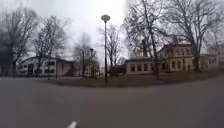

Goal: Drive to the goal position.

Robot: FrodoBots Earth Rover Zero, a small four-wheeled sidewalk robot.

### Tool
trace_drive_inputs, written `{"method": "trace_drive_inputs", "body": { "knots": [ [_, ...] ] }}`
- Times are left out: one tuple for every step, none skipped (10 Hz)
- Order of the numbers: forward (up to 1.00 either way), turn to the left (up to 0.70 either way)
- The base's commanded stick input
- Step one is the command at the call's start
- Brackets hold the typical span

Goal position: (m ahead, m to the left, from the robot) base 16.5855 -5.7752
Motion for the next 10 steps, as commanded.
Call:
{"method": "trace_drive_inputs", "body": {
  "knots": [
    [1.0, 0.4],
    [1.0, 0.4],
    [1.0, 0.4],
    [1.0, 0.4],
    [1.0, 0.4],
    [1.0, 0.4],
    [1.0, 0.4],
    [1.0, 0.4],
    [1.0, 0.4],
    [1.0, 0.4]
  ]
}}
